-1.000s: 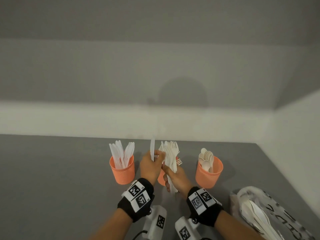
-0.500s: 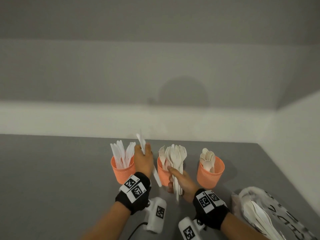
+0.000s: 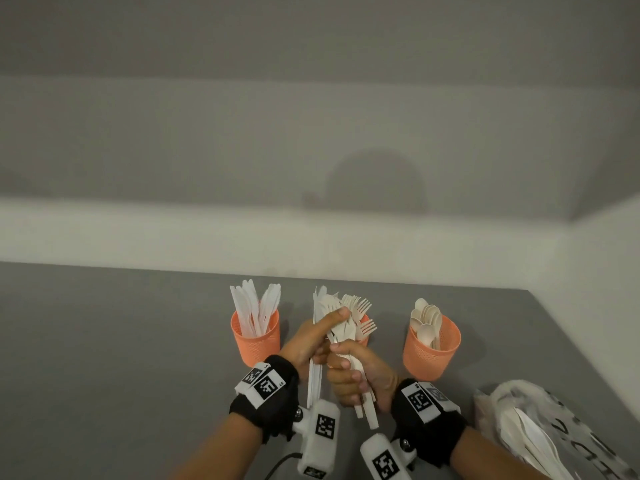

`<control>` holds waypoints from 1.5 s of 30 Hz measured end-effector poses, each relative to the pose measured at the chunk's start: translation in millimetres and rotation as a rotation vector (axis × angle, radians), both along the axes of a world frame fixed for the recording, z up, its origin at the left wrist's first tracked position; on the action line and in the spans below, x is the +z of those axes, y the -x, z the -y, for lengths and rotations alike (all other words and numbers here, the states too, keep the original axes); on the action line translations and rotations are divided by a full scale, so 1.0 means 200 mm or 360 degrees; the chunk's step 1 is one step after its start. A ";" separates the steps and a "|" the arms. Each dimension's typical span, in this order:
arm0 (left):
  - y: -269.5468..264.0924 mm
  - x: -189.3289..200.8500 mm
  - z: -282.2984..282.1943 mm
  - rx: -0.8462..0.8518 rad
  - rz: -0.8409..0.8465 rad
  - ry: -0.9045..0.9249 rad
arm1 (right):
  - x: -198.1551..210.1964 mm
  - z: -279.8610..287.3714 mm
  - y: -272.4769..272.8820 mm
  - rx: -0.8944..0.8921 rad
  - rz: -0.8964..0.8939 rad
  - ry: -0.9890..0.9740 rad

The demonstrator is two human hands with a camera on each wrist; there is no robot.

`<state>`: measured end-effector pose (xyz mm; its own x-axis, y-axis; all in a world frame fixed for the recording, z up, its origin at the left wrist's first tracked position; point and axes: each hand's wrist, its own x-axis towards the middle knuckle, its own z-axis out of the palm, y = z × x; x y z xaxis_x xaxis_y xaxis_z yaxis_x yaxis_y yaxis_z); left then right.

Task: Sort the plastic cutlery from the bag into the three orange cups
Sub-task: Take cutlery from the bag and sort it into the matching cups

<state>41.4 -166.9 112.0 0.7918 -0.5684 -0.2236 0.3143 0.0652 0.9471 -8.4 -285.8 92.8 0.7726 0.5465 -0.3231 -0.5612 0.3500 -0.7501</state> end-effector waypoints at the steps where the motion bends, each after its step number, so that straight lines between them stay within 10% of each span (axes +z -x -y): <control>1: 0.00 0.00 0.00 0.0013 0.0000 0.0020 | 0.01 0.00 0.00 0.0023 -0.0002 0.0052; 10: -0.04 0.01 0.09 0.0518 0.0155 -0.0299 | 0.04 -0.02 -0.02 -0.0476 0.0328 0.0897; 35: -0.10 -0.13 0.02 0.0857 0.0473 -0.0496 | -0.05 -0.04 -0.11 -0.0724 0.0335 0.0718; 45: -0.43 0.10 -0.25 0.1414 0.0592 -0.0188 | 0.01 -0.01 -0.15 -0.0744 0.0363 0.0697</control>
